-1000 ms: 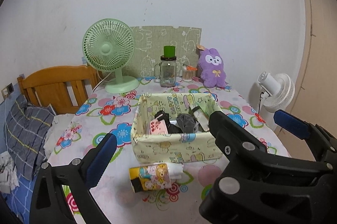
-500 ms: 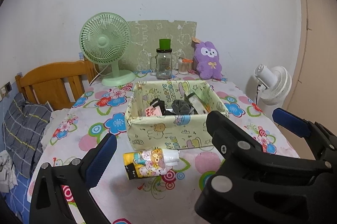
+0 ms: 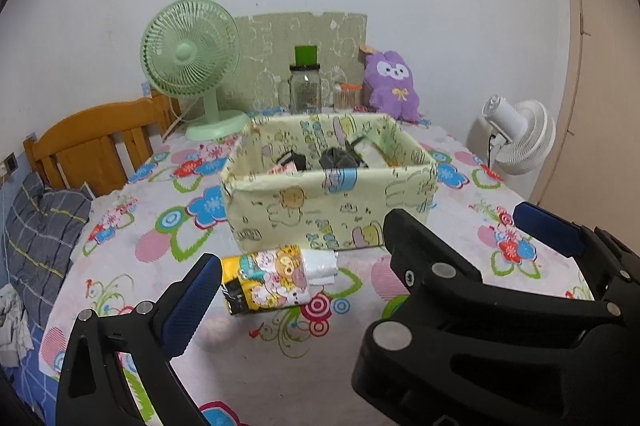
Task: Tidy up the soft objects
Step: 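Move both open tools toward the yellow cartoon pack in front of the basket, then grasp the yellow cartoon pack with the left tool while the right tool approaches the white roll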
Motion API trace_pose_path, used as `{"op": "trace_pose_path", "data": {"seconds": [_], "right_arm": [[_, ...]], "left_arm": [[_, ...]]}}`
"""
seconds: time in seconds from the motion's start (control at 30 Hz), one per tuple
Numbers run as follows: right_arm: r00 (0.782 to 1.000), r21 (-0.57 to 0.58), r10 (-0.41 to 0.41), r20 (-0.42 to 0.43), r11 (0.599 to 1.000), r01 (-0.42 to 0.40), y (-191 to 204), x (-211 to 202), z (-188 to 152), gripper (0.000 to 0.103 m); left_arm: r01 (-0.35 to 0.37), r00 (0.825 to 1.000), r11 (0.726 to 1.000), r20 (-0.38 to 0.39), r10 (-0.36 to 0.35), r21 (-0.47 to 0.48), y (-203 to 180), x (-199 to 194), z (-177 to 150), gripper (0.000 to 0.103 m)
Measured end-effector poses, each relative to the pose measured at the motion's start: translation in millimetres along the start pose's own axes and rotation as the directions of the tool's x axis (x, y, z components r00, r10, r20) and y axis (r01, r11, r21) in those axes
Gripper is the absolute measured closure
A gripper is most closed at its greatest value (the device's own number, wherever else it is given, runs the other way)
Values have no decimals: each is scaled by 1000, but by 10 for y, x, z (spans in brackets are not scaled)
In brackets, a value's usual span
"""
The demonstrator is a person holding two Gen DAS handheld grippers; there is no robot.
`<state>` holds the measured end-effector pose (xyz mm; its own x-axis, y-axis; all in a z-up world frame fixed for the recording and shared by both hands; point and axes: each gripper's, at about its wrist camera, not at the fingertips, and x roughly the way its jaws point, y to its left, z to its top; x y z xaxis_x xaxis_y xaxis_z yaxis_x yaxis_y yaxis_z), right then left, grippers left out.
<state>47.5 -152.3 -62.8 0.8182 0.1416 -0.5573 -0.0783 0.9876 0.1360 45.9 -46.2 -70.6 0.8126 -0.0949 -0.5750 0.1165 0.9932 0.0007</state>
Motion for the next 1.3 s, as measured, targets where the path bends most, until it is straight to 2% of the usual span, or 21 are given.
{"op": "trace_pose_path", "data": {"seconds": [0.3, 0.47, 0.73, 1.0, 1.1, 1.27, 1.3], "right_arm": [[998, 6, -11, -57, 1000, 11, 0, 321, -131, 2], [995, 11, 8, -96, 1000, -7, 14, 505, -175, 2], [992, 26, 20, -128, 1000, -17, 46, 725, -182, 2], [987, 22, 14, -163, 1000, -10, 88, 912, -189, 2], [985, 22, 15, -172, 1000, -11, 107, 961, -190, 2], [981, 27, 16, -196, 1000, -11, 114, 1035, -196, 2], [980, 25, 15, -200, 1000, -10, 119, 1047, -201, 2]], "left_arm": [[-3, 998, 1000, -70, 2, -16, 78, 301, -127, 0], [-27, 993, 999, -115, 23, -39, 176, 484, -167, 0], [-61, 987, 995, -153, 49, -76, 342, 704, -165, 0], [-64, 980, 993, -193, 44, -102, 445, 880, -178, 1], [-64, 978, 991, -204, 39, -116, 475, 921, -179, 6], [-47, 974, 988, -224, 12, -149, 531, 992, -209, 22], [-41, 973, 987, -229, 4, -156, 536, 1004, -216, 22]]}}
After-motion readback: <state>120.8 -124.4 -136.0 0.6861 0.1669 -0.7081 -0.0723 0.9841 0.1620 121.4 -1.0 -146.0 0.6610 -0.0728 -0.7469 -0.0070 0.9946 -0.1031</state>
